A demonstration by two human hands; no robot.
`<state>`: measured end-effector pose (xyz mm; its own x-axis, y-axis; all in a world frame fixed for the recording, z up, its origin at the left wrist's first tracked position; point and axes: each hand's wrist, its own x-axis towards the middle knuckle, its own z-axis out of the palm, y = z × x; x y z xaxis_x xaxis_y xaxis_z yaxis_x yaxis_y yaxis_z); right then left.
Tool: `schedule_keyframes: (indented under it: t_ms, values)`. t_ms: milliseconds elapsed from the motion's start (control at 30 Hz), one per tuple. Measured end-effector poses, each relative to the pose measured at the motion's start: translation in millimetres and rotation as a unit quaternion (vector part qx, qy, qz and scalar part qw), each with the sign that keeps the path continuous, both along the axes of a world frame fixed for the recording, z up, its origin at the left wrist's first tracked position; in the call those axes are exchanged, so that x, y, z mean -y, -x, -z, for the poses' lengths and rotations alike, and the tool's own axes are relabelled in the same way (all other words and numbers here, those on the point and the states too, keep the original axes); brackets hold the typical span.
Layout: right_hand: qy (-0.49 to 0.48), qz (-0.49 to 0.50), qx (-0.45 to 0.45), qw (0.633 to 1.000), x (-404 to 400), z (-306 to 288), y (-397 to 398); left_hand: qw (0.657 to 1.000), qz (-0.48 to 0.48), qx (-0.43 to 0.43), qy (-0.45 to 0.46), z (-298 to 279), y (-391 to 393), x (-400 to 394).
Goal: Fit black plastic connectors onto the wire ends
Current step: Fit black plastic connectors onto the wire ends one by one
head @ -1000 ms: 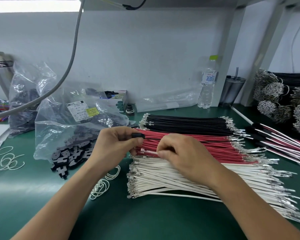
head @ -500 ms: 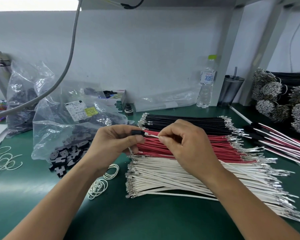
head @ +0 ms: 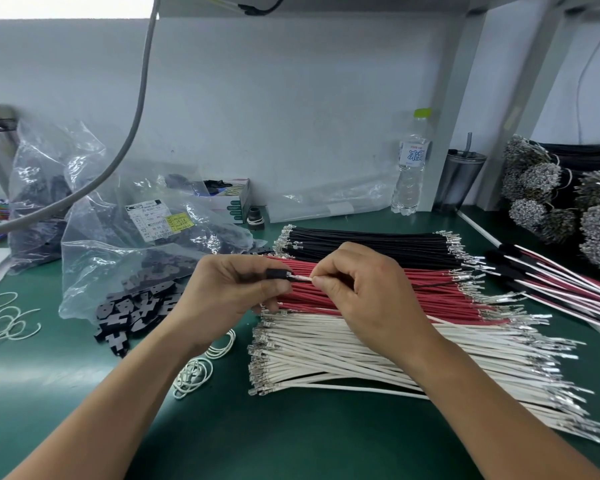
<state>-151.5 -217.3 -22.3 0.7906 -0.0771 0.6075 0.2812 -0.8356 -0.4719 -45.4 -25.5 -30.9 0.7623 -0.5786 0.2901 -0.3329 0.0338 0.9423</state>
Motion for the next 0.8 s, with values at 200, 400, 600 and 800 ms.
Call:
schedule_keyframes:
  t_ms: [200,400,600,800]
  values:
    - [-0.084,-0.024,-0.059,0.994,1.0,1.8,-3.4,1.0,-0.009,0.026,-0.015,-1.4,1.5,-0.6]
    - [0.081,0.018,0.055,0.995,-4.2,3.0,-0.3,0.996,-0.02,0.065,-0.058,-4.0,4.5,-1.7]
    - [0.1,0.029,0.08,0.991,-6.1,5.3,-2.2,0.992,-0.051,0.096,-0.066,-1.4,5.7,1.6]
    - [0.091,0.006,0.072,0.993,-10.8,8.0,-3.7,0.991,-0.038,0.099,-0.075,-0.6,9.2,4.5]
